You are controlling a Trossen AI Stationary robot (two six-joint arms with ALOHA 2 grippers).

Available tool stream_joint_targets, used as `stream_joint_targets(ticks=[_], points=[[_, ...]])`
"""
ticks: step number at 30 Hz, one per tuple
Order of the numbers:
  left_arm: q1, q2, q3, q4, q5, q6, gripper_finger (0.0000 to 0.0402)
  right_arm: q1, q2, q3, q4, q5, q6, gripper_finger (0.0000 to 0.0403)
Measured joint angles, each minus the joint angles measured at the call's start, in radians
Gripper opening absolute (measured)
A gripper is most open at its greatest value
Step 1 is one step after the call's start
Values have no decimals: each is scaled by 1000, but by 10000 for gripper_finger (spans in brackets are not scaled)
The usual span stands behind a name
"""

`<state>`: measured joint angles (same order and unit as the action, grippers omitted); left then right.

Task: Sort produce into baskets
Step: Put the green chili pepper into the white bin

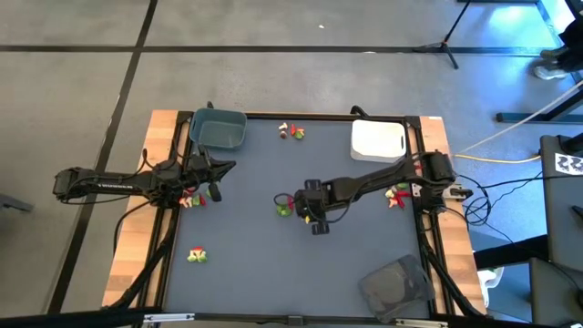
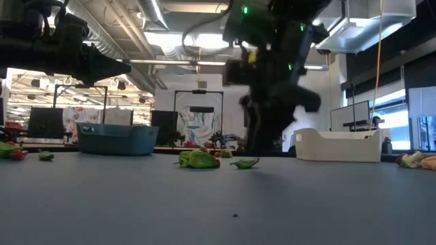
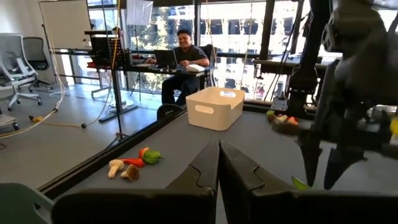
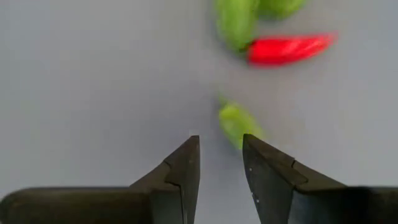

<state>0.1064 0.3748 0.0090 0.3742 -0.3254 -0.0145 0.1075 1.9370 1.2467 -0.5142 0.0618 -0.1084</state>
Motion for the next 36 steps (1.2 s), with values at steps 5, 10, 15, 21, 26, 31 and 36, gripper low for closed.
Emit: stream_joint_targets(ticks=[5, 10, 15, 21, 26, 31, 36], points=[[0, 0, 0, -5, 0, -22, 5, -10, 31, -5, 51, 34, -33, 122], [1, 1, 0, 3, 0, -10, 5, -17, 38, -4, 68, 54, -35, 122], [1, 1, 0, 3, 0, -9, 5, -16, 0, -8, 22, 66, 12, 122], [1, 1, 0, -11, 0, -10, 5, -17, -71, -7, -47, 58, 91, 157], [1, 1, 0, -48, 0, -39, 5, -17, -97, -6, -58, 77, 132, 204], [1, 1, 0, -74, 0, -58, 5, -42, -71, -6, 19, 191, 127, 211], [1, 1, 0, -80, 0, -63, 5, -132, -54, -7, 102, 207, 157, 191]])
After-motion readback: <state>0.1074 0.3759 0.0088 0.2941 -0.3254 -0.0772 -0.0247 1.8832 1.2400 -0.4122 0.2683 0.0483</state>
